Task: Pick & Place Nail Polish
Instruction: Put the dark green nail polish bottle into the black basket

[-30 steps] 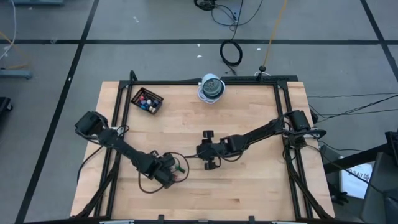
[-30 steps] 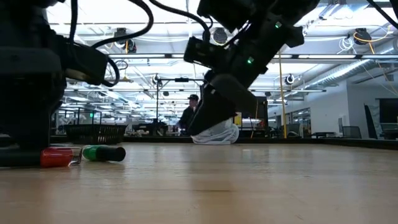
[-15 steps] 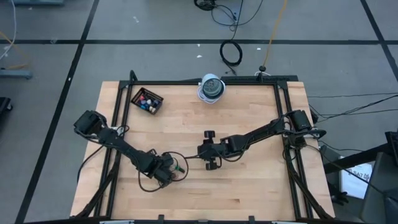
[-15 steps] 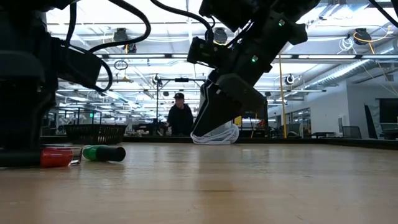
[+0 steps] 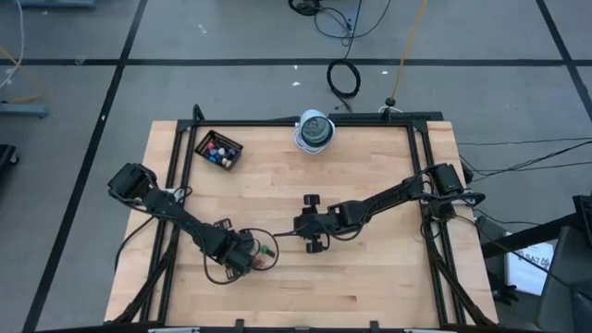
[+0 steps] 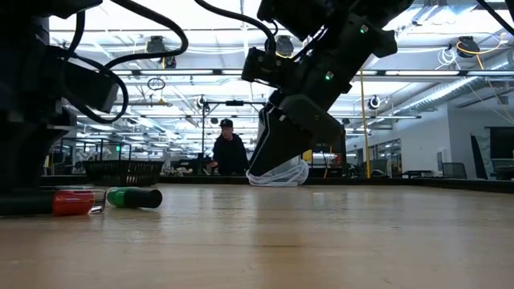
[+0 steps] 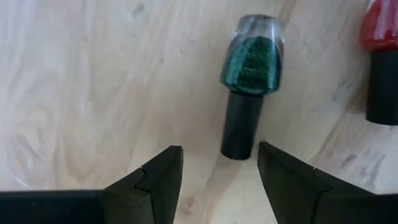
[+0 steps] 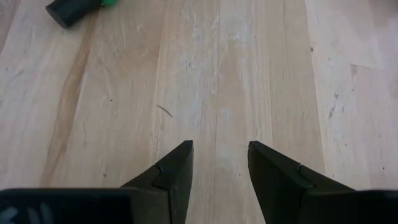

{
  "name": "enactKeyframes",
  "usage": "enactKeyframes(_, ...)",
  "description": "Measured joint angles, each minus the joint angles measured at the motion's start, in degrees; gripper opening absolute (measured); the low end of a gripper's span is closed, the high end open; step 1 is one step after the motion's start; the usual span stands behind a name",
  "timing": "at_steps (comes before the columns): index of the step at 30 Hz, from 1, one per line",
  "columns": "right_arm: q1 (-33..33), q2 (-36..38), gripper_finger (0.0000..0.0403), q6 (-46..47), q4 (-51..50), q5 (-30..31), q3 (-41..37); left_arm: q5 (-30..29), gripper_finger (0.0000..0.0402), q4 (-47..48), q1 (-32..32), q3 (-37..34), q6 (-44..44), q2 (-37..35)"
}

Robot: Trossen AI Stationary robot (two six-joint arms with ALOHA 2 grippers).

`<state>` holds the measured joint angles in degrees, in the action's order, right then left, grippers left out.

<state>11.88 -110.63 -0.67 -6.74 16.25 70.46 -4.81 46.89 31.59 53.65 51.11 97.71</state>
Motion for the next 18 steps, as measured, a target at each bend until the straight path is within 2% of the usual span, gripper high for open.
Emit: enactKeyframes(18, 0.0, 0.0, 0.0146, 0.0, 0.0, 0.0, 0.0, -5.9, 0.0207, -0.4, -0.1, 0.0, -11.6, 0.0)
